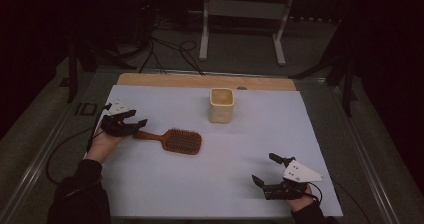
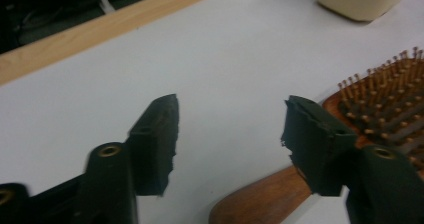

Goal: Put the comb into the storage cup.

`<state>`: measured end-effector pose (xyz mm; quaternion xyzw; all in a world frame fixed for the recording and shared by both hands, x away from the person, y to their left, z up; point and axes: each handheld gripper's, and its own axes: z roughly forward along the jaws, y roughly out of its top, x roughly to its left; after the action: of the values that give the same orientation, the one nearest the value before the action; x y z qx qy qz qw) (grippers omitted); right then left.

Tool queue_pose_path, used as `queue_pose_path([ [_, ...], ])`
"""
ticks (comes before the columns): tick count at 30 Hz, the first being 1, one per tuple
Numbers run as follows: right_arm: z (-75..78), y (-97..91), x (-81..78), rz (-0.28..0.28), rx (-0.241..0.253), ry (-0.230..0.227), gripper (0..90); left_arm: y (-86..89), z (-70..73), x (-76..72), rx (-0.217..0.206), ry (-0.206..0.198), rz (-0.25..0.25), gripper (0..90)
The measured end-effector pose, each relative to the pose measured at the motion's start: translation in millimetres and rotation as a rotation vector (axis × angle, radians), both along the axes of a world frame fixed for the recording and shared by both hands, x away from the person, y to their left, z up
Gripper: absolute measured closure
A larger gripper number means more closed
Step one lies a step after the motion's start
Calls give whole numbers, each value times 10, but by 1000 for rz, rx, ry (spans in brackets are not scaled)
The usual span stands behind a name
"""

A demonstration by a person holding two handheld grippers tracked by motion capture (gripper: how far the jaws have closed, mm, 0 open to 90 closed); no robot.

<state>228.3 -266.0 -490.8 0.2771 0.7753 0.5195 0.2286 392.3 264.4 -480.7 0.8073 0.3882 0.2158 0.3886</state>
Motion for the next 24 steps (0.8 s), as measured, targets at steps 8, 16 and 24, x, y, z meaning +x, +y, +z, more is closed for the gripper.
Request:
queue_pose_path([
  [8, -2, -4, 2, 2, 3, 2, 88, -6, -127, 78, 50, 39, 5, 578],
  [16, -2, 2, 3, 4, 5, 2, 88, -49, -233, 142, 94, 82, -34, 708],
  [24, -7, -5, 8, 5, 6, 10, 88, -136, -260, 193, 164, 101, -81, 881],
])
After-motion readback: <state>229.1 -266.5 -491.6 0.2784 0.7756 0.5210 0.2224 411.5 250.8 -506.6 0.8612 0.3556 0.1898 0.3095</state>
